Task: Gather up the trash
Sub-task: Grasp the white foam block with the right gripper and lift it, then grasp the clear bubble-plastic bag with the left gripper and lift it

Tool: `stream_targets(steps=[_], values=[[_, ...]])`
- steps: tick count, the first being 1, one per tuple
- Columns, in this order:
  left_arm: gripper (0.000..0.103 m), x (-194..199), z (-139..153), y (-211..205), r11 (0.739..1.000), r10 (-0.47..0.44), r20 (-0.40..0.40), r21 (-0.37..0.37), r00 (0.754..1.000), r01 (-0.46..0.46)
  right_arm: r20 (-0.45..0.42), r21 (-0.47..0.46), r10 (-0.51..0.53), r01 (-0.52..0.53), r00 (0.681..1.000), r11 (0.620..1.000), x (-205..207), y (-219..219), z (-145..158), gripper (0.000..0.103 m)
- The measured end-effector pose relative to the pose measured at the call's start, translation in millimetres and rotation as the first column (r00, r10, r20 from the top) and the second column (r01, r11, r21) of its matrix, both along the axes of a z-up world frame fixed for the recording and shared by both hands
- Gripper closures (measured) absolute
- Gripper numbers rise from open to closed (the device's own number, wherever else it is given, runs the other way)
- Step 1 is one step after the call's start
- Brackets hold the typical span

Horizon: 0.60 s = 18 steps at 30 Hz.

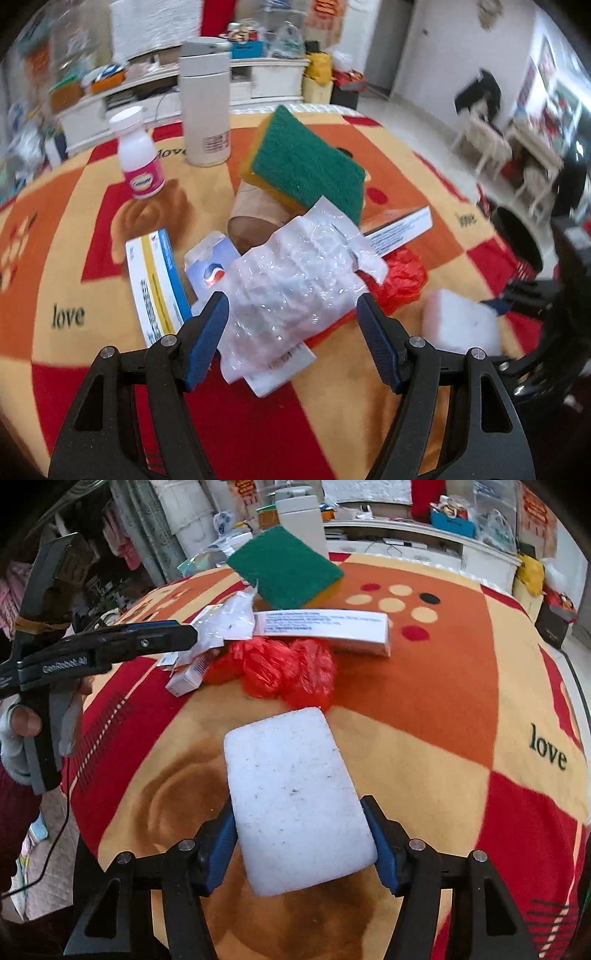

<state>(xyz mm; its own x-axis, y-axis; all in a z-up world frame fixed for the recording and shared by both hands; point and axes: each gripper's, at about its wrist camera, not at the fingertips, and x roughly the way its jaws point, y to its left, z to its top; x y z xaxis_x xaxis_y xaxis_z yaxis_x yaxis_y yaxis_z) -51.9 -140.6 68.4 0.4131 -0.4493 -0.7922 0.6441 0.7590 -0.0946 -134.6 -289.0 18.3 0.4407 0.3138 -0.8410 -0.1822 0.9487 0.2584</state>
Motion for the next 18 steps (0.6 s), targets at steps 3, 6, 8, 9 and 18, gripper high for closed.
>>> stream_targets(steps=[3, 6, 8, 9, 18], values=[[0.032, 5, -4, -4, 0.997, -0.065, 0.029, 0.046, 0.997, 0.063, -0.002, -0.004, 0.000, 0.000, 1.000, 1.000, 4, 1, 1, 0.040], [0.032, 9, -6, -6, 0.991, -0.118, 0.031, 0.070, 0.992, 0.116, -0.004, -0.001, -0.001, 0.001, 1.000, 1.000, 1, -4, 4, 0.040], [0.032, 13, -6, -6, 0.987, -0.147, 0.022, 0.074, 0.989, 0.145, -0.009, 0.003, -0.004, 0.004, 1.000, 1.000, -1, -6, 5, 0.040], [0.032, 15, -6, -4, 0.985, -0.160, 0.011, 0.070, 0.987, 0.159, -0.011, 0.005, -0.005, 0.005, 1.000, 1.000, -1, -6, 5, 0.040], [0.032, 24, 4, -5, 0.964, -0.255, -0.031, 0.072, 0.966, 0.256, -0.023, -0.021, -0.001, 0.001, 1.000, 1.000, 3, 0, 4, 0.037]])
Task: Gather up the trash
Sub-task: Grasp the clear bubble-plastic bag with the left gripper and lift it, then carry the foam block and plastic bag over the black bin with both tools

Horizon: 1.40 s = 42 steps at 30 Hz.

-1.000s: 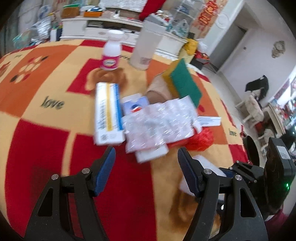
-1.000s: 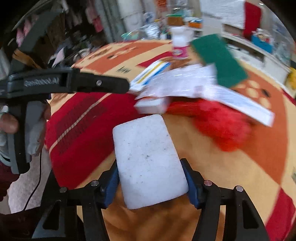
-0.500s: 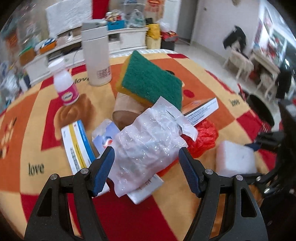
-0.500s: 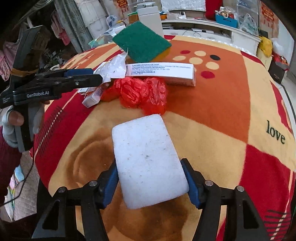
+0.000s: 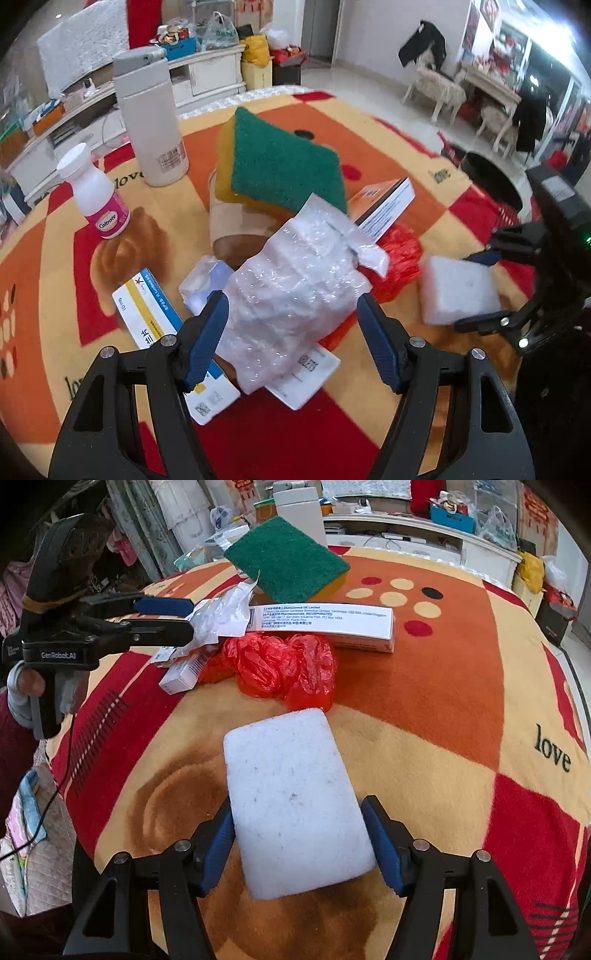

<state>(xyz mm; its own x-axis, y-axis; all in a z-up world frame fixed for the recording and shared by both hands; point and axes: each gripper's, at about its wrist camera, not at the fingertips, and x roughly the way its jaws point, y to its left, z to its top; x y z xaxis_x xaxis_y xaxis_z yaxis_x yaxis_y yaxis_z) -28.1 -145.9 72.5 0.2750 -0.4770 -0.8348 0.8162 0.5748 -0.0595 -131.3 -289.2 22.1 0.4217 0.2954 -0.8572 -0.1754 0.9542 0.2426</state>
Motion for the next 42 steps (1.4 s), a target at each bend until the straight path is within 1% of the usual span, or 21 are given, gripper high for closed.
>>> stream_targets(steps=[2, 3, 7, 9, 11, 15, 17, 18, 20, 21, 24, 25, 26, 29, 33, 35, 37, 42], values=[[0.032, 1, -1, -3, 1.000, -0.023, -0.009, 0.005, 1.000, 0.023, -0.004, 0.001, -0.005, 0.005, 1.000, 1.000, 1, 1, 0, 0.037], [0.032, 0, -2, -6, 0.999, -0.043, -0.002, 0.020, 0.999, 0.043, -0.005, 0.002, -0.006, 0.006, 1.000, 1.000, 1, 1, 0, 0.037], [0.032, -3, -12, -18, 0.987, -0.116, 0.028, 0.117, 0.993, 0.112, -0.011, 0.005, -0.012, 0.012, 1.000, 1.000, 4, 0, 0, 0.036], [0.032, -4, -15, -21, 0.981, -0.139, 0.033, 0.139, 0.990, 0.133, -0.013, 0.003, -0.015, 0.015, 1.000, 1.000, 4, 1, 0, 0.036], [0.032, -2, -16, -22, 0.981, -0.141, 0.030, 0.140, 0.990, 0.136, -0.013, 0.000, -0.016, 0.016, 1.000, 1.000, 5, 2, 0, 0.035], [0.031, 8, -22, -23, 0.982, -0.113, 0.001, 0.150, 0.994, 0.111, -0.015, 0.000, -0.018, 0.018, 1.000, 1.000, 7, 3, 0, 0.034], [0.031, 8, -25, -24, 0.983, -0.101, 0.002, 0.158, 0.995, 0.099, -0.016, -0.007, -0.017, 0.017, 1.000, 1.000, 8, 4, -1, 0.033], [0.032, 8, -24, -23, 0.985, -0.092, 0.007, 0.147, 0.996, 0.090, -0.017, -0.008, -0.017, 0.017, 1.000, 1.000, 8, 4, -1, 0.033], [0.033, 9, -23, -18, 0.990, -0.073, -0.014, 0.116, 0.997, 0.074, -0.017, -0.008, -0.016, 0.015, 1.000, 1.000, 8, 4, 0, 0.033], [0.037, 9, -23, -14, 0.994, -0.058, -0.033, 0.089, 0.998, 0.061, -0.016, -0.005, -0.015, 0.015, 1.000, 1.000, 7, 3, 0, 0.033], [0.049, 4, -20, -4, 0.997, -0.023, -0.033, 0.073, 0.999, 0.025, -0.010, 0.016, -0.027, 0.028, 1.000, 0.999, 5, 0, 1, 0.034], [0.053, 3, -18, -1, 0.998, -0.012, -0.035, 0.066, 0.999, 0.014, -0.006, 0.028, -0.035, 0.035, 0.999, 0.999, 4, -2, 2, 0.036], [0.055, 0, -16, 3, 0.998, -0.001, -0.033, 0.061, 0.999, 0.003, -0.002, 0.036, -0.037, 0.037, 0.999, 0.999, 4, -3, 2, 0.041], [0.061, -9, -6, 11, 0.999, 0.028, -0.014, 0.045, 1.000, -0.028, 0.017, 0.041, -0.036, 0.035, 0.999, 0.999, 0, -3, 6, 0.042], [0.061, -24, 12, 18, 0.998, 0.056, 0.007, 0.020, 0.998, -0.056, 0.060, 0.046, -0.023, 0.021, 0.998, 0.999, -7, -2, 17, 0.043], [0.061, -31, 19, 19, 0.996, 0.084, 0.012, 0.011, 0.996, -0.084, 0.081, 0.050, -0.023, 0.019, 0.996, 0.999, -11, -2, 23, 0.043], [0.061, -36, 23, 16, 0.994, 0.111, 0.017, 0.007, 0.994, -0.111, 0.092, 0.057, -0.029, 0.023, 0.995, 0.998, -12, -5, 27, 0.043], [0.061, -55, 31, 2, 0.984, 0.179, 0.056, -0.007, 0.982, -0.179, 0.109, 0.066, -0.058, 0.051, 0.992, 0.997, -20, -18, 32, 0.043]])
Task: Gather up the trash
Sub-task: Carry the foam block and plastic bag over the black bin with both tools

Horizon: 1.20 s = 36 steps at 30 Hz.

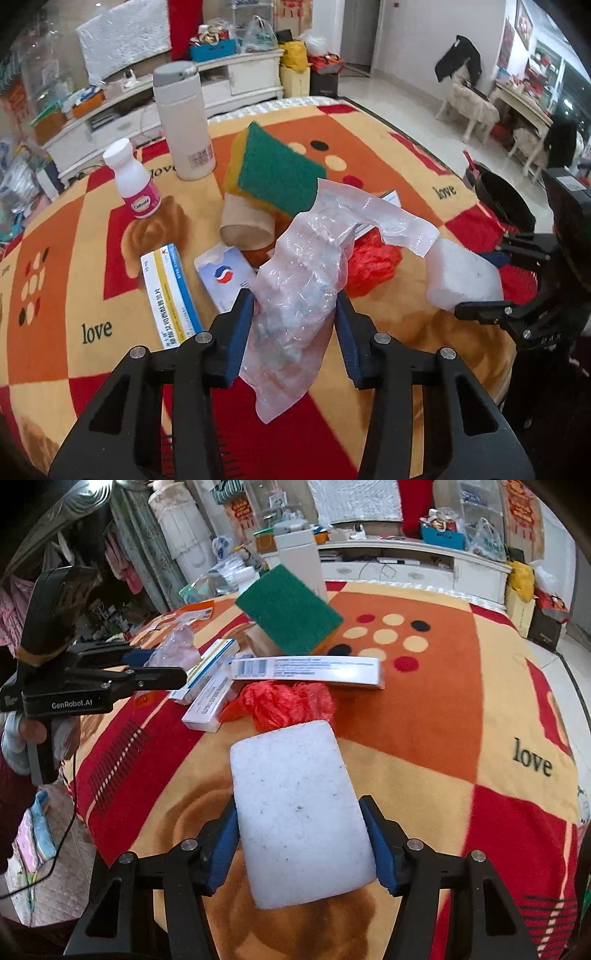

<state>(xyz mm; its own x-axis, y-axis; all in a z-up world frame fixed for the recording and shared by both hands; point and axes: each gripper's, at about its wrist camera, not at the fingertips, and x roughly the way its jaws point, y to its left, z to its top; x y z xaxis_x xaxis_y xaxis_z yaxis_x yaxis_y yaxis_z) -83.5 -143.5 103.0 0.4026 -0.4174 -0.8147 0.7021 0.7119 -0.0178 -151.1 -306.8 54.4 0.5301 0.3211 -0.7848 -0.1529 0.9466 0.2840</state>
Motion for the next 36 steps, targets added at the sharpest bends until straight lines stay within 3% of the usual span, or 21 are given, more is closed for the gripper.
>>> stream_targets(steps=[9, 24, 36], values=[[0.061, -30, 11, -41, 0.999, 0.038, 0.006, -0.037, 0.999, -0.037, 0.023, -0.023, -0.071, 0.072, 0.997, 0.997, -16, -34, 4, 0.043], [0.061, -53, -10, -112, 0.999, 0.042, -0.011, -0.034, 0.999, -0.042, 0.030, -0.051, -0.225, 0.226, 0.974, 0.973, -41, -92, 0, 0.043], [0.061, -58, -25, -141, 0.996, 0.071, -0.059, -0.053, 0.996, -0.075, 0.037, -0.047, -0.311, 0.312, 0.950, 0.949, -52, -120, -2, 0.042]])
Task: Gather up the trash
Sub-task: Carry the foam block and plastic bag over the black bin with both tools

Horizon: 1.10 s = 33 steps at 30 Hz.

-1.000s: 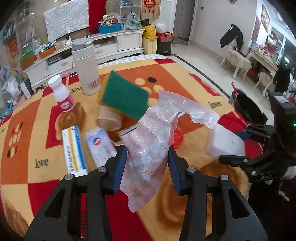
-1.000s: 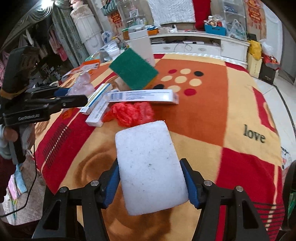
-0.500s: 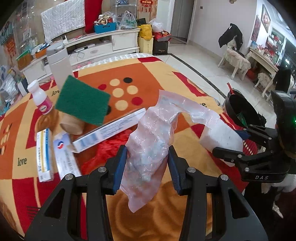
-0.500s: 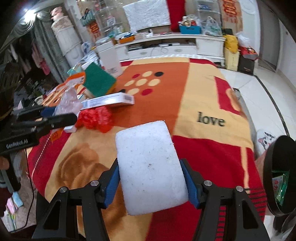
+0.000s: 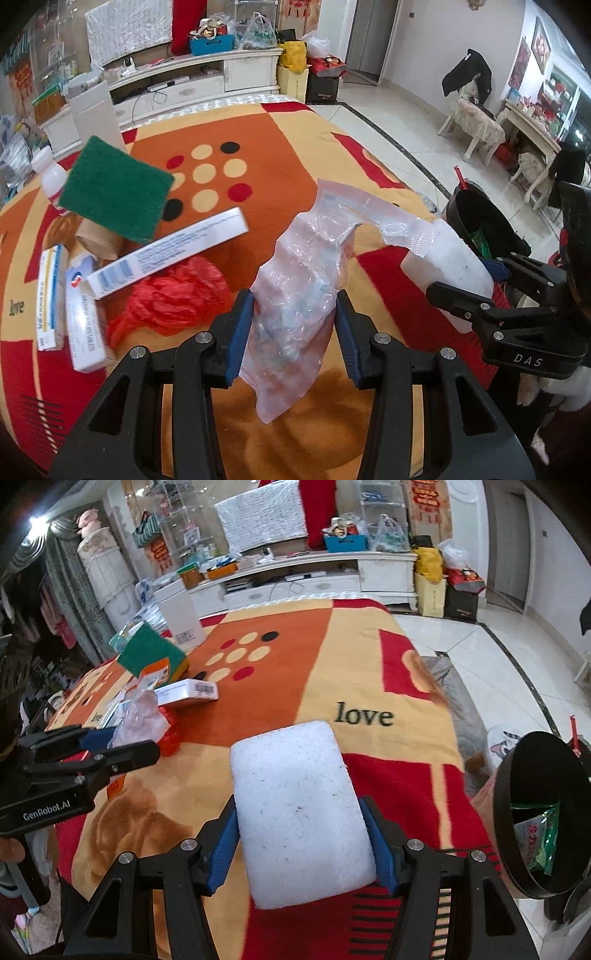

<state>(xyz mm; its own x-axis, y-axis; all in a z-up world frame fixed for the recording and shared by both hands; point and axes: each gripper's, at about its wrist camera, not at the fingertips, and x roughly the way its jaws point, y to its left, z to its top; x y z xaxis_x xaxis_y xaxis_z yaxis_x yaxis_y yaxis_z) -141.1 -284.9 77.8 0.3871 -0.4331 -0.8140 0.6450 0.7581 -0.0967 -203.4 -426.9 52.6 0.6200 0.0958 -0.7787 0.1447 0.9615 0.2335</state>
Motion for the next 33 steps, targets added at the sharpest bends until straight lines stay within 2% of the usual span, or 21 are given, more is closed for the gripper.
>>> stream_targets(steps=[16, 29, 33], values=[[0.061, -13, -4, -74, 0.996, -0.064, -0.053, -0.058, 0.997, 0.061, 0.006, 0.005, -0.155, 0.155, 0.988, 0.988, -33, -67, 0, 0.042], [0.061, -26, -5, -146, 0.986, -0.148, -0.088, -0.090, 0.985, 0.140, -0.003, -0.008, -0.318, 0.318, 0.948, 0.948, -78, -145, 1, 0.042], [0.061, -32, -4, -171, 0.979, -0.184, -0.094, -0.103, 0.978, 0.174, -0.009, 0.000, -0.382, 0.382, 0.924, 0.924, -91, -174, -2, 0.042]])
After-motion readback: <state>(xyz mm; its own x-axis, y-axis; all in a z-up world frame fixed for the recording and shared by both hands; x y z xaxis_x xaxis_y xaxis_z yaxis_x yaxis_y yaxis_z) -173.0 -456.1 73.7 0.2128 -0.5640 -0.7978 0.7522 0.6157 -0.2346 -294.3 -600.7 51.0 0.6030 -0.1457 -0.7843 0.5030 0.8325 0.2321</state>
